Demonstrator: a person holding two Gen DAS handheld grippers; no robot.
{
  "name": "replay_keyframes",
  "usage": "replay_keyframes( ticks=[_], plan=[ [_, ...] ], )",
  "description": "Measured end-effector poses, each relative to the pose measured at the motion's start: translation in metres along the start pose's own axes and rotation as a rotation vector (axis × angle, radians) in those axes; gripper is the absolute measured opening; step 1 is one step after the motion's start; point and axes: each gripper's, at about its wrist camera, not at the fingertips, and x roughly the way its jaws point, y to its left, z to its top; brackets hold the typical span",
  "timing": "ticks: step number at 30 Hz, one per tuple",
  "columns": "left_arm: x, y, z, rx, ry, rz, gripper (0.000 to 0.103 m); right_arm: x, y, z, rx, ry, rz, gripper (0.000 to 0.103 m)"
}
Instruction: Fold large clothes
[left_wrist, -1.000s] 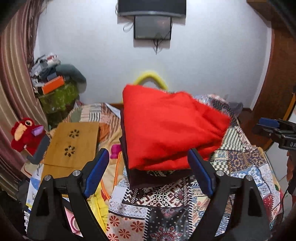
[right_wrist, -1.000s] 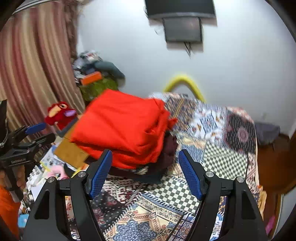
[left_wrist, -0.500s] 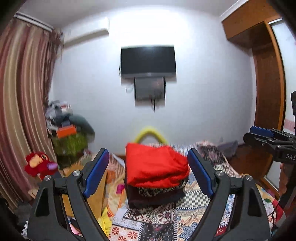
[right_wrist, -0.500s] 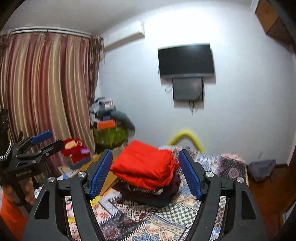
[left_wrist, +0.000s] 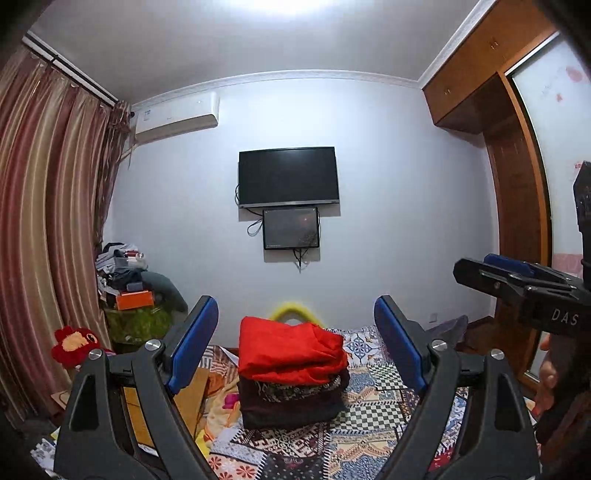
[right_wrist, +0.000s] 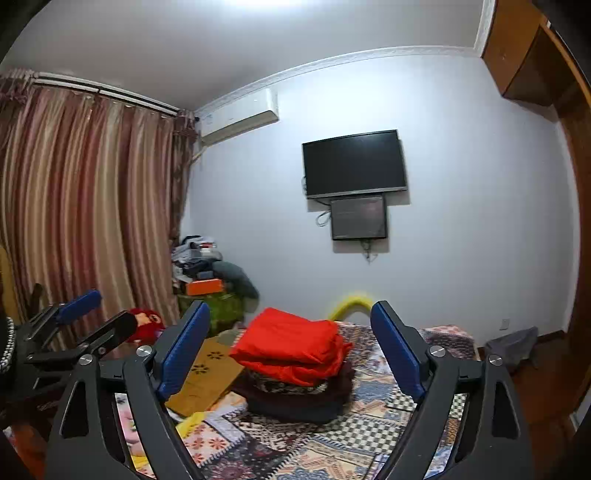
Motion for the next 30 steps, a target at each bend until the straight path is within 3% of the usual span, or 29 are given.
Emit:
replay_keyframes(
  ticks=[2,3,6,30],
  plan=[
    [-0.003,-0.004,-0.005,-0.002,-0.001,0.005,0.090,0.001,0.000,-0.002,-0.006,-0.001,-0.020,0.094],
    [-0.005,-0.006,-0.006,-0.006,0.000,0.006,0.093,-0.001,0.000,-0.003,-0.004,-0.005,-0.026,0.103],
    [-0.003,-0.003,-0.007,-0.044,-0.002,0.003,0.101,-0.001,-0.002,-0.006,0.004,-0.015,-0.043,0.103],
    [0.016,-0.008,-0.017,-0.036,0.045,0.026,0.102,-0.008,-0.002,-0.016,0.008,0.057,-0.054,0.103]
  ],
)
